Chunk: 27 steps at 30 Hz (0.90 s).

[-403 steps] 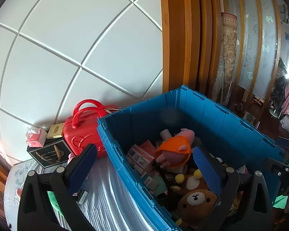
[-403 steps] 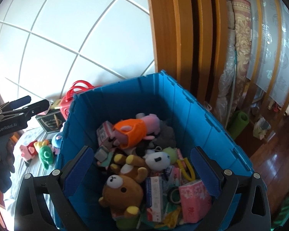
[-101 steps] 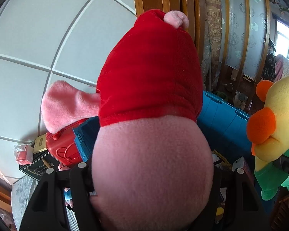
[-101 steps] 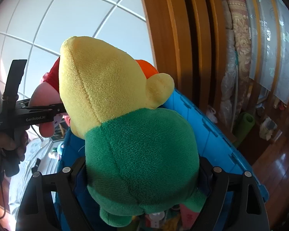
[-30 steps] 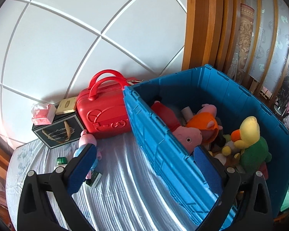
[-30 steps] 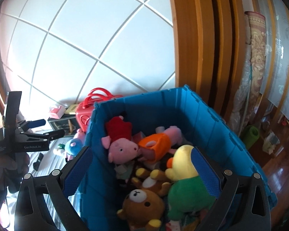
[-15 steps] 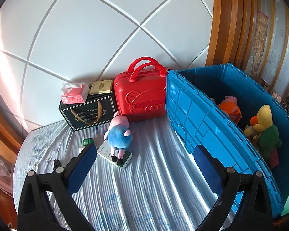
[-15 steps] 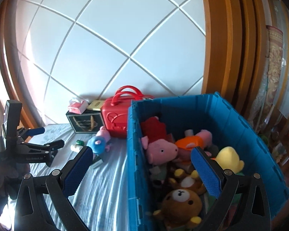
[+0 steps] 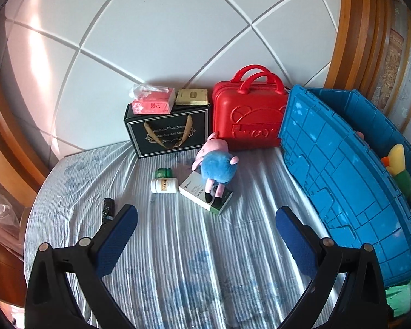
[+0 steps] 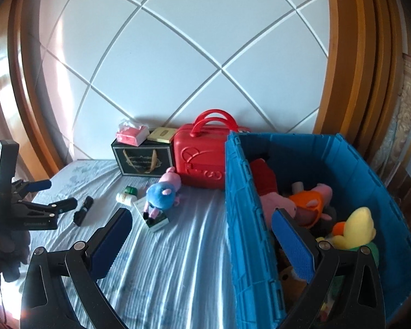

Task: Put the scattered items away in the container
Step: 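Move both tools back from the crate toward the items on the bed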

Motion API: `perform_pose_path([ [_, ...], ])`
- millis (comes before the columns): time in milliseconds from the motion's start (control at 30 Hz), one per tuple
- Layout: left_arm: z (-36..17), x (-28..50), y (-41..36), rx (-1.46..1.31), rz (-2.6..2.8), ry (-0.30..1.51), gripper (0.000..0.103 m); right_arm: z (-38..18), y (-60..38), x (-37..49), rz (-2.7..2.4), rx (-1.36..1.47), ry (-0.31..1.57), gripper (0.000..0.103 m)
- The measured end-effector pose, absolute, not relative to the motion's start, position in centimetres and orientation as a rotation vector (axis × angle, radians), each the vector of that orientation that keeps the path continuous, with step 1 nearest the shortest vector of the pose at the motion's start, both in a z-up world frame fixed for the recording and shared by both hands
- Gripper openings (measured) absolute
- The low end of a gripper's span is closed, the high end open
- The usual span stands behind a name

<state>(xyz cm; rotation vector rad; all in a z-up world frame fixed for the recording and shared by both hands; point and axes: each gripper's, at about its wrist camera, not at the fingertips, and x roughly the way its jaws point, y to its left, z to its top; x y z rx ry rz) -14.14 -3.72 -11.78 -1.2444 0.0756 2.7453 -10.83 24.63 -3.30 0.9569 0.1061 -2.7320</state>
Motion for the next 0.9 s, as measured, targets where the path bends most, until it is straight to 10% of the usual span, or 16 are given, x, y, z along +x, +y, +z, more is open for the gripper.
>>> perform_pose_path([
  [900,-29.5,-19.2,-24.3,-1.523,2.826,-0.142,0.102,-18.7,6.7,-24.5,-2.599,1.184,0.289,0.103],
])
